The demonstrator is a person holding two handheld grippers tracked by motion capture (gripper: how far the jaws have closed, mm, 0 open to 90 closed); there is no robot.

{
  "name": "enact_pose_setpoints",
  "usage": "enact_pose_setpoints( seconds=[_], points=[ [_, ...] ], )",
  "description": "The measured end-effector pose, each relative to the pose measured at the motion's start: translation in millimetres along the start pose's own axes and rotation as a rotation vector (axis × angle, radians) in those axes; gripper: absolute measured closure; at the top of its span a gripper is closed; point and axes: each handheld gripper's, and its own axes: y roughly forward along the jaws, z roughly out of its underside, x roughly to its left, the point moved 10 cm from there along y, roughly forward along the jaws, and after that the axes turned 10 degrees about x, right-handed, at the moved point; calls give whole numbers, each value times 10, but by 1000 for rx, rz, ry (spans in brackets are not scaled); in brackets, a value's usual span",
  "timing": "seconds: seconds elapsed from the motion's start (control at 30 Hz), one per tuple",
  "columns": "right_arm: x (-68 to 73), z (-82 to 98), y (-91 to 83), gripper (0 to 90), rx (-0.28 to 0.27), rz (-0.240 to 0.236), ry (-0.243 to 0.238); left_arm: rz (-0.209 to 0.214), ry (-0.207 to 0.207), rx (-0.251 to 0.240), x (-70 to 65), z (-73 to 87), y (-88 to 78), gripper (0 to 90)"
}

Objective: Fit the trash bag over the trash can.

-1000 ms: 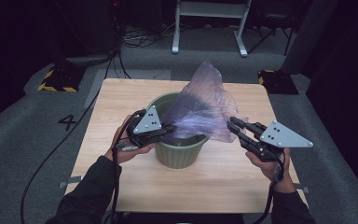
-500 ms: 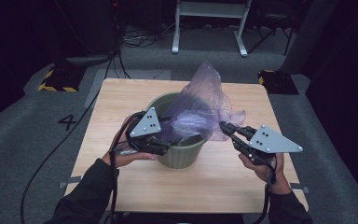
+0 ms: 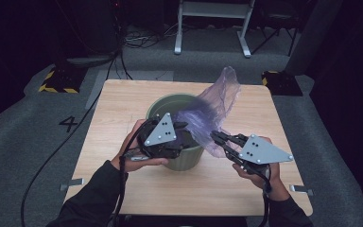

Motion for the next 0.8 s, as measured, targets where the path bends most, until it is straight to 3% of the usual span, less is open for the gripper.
enact_pose_setpoints(
  seconds=[0.1,0.23,0.27,0.33,0.43,0.53,0.63,0.73,0.8],
  points=[
    [34,8,20,852,4,-8,-3,11,35,13,-27,31,25,717],
    [53,29,36,852,7,-14,-2,15,49,9,-56,27,29,803],
    [59,34,40,854,8,-17,1,17,49,-1,-61,9,24,763],
    [70,41,52,859,10,-20,-1,15,32,-10,-63,-20,18,586],
    [94,40,58,864,13,-27,-3,-4,15,-23,-61,-73,10,392],
    [117,23,51,863,4,-30,-3,-7,21,13,-69,-51,78,354],
    [139,5,37,861,-5,-37,-1,-9,6,33,-42,-22,145,426],
    [147,-9,25,859,-9,-35,-1,-5,16,29,-32,-24,156,591],
    [151,-23,13,858,-15,-43,2,-25,26,39,-23,-21,165,688]
  ],
)
